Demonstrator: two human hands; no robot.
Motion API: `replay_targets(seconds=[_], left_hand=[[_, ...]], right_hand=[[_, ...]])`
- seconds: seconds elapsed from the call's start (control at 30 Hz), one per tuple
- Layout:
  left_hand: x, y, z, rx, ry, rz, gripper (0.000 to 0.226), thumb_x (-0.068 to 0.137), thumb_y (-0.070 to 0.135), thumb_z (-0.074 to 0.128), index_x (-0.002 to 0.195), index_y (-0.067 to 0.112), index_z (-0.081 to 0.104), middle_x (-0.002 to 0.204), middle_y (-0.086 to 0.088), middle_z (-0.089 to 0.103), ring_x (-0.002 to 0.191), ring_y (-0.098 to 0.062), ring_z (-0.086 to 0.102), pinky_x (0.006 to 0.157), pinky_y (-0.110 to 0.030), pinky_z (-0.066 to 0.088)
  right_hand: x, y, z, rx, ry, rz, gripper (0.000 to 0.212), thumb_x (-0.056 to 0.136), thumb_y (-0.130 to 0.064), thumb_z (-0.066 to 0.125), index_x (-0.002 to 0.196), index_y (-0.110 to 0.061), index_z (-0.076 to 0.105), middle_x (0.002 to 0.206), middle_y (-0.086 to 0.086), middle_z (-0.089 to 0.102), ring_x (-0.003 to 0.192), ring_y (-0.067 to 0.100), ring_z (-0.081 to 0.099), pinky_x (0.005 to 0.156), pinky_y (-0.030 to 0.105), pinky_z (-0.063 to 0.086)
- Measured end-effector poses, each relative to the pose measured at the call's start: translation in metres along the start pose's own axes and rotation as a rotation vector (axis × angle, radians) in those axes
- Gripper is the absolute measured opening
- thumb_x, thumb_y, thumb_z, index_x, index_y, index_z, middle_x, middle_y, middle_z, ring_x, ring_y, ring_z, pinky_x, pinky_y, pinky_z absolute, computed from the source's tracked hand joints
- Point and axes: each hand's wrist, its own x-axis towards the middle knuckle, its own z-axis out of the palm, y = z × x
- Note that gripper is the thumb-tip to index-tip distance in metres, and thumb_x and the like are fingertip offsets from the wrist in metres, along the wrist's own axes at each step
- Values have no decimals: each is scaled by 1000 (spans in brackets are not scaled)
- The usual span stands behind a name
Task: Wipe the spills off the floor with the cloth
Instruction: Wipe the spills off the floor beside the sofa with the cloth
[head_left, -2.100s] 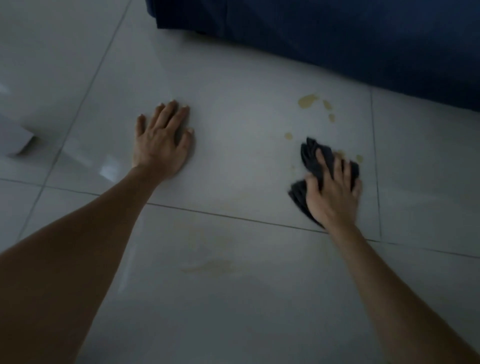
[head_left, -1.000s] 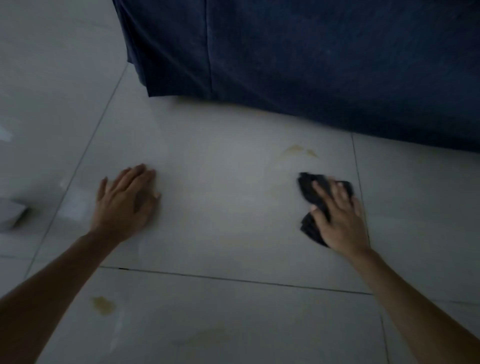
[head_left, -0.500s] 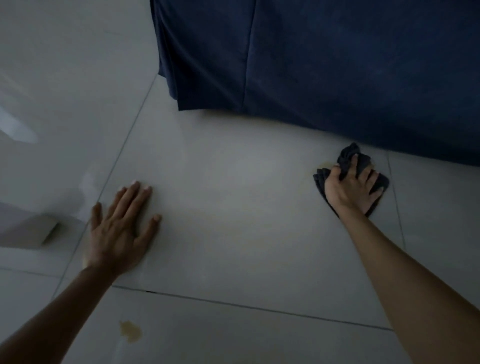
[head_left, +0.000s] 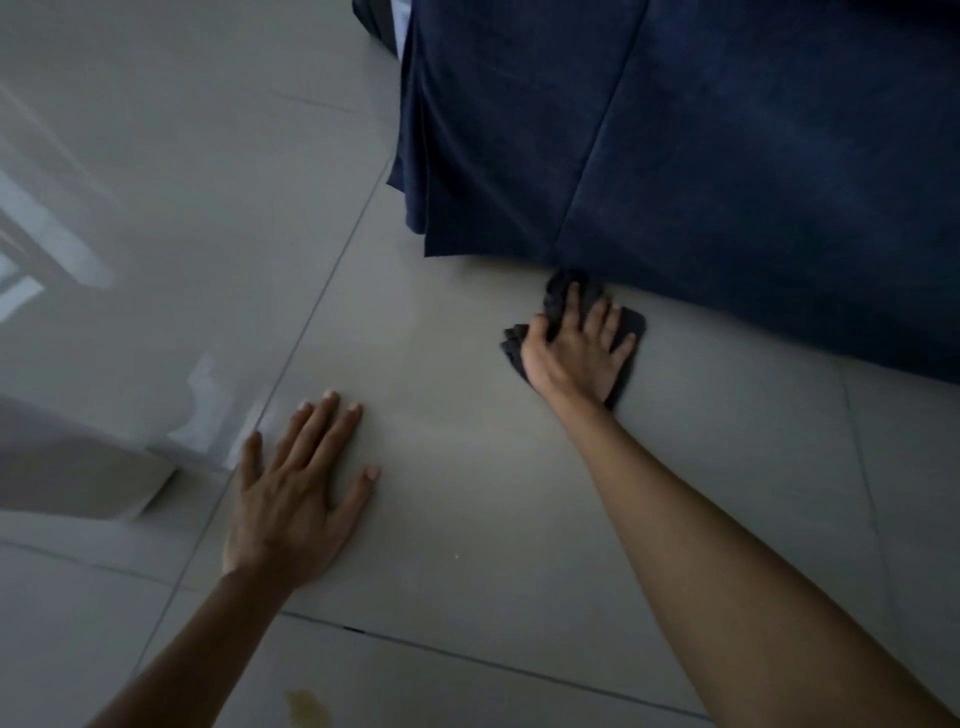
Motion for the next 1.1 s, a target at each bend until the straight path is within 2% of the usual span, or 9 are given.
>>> replay_targets(seconds=[0.17,0.3,0.4,0.5,0.57,0.77,0.93,1.1], left_hand=[[1,0,1,-21,-3,2,65,89,63,21,150,39,16,157,14,9,145,-6,7,116,-47,11],[2,-2,2,-35,-10,1,66,88,65,19,149,41,12,157,16,4,145,-5,2,117,-47,7],[2,-1,0,-47,-11,10,67,87,66,16,149,42,9,157,17,2,146,-6,2,117,-47,7],[2,-2,-1,-40,-17,9,68,87,67,14,150,41,9,158,15,3,146,-7,4,118,-48,8],[2,-2,-1,-29,-23,17,68,87,67,11,150,41,6,159,13,2,146,-8,2,118,-48,7],[0,2,1,9,-31,43,70,87,65,4,151,37,1,159,10,0,147,-12,0,117,-50,6],[-2,15,0,-37,8,20,72,87,58,12,151,25,22,158,4,18,146,-18,17,116,-48,16],[-11,72,14,-107,-26,80,71,85,60,14,150,32,20,159,7,15,147,-12,12,117,-49,7]], right_hand=[[-19,-92,25,87,-2,-188,65,93,-49,30,153,-26,19,162,8,13,149,23,4,117,51,-6],[-26,-140,36,114,-44,-316,64,93,-48,33,152,-27,22,160,6,21,149,24,7,118,50,-6],[-29,-144,36,59,-97,-502,64,93,-49,32,152,-31,19,161,4,16,149,23,6,118,48,-6],[-32,-122,29,-16,-144,-737,63,94,-51,33,152,-35,15,163,1,8,149,20,4,119,46,-5],[-33,-100,25,-36,-174,-814,62,95,-53,31,152,-38,13,163,0,5,150,18,2,120,43,-4],[-28,-23,6,-20,-186,-727,62,95,-61,23,152,-39,13,163,-4,3,149,13,0,120,37,-5],[-18,41,-11,-28,-166,-584,74,87,-74,24,152,-40,10,163,-5,4,149,11,-1,120,37,-5],[-6,102,-29,-36,-106,-432,75,86,-75,29,151,-41,13,163,-6,7,149,13,3,120,37,-3]])
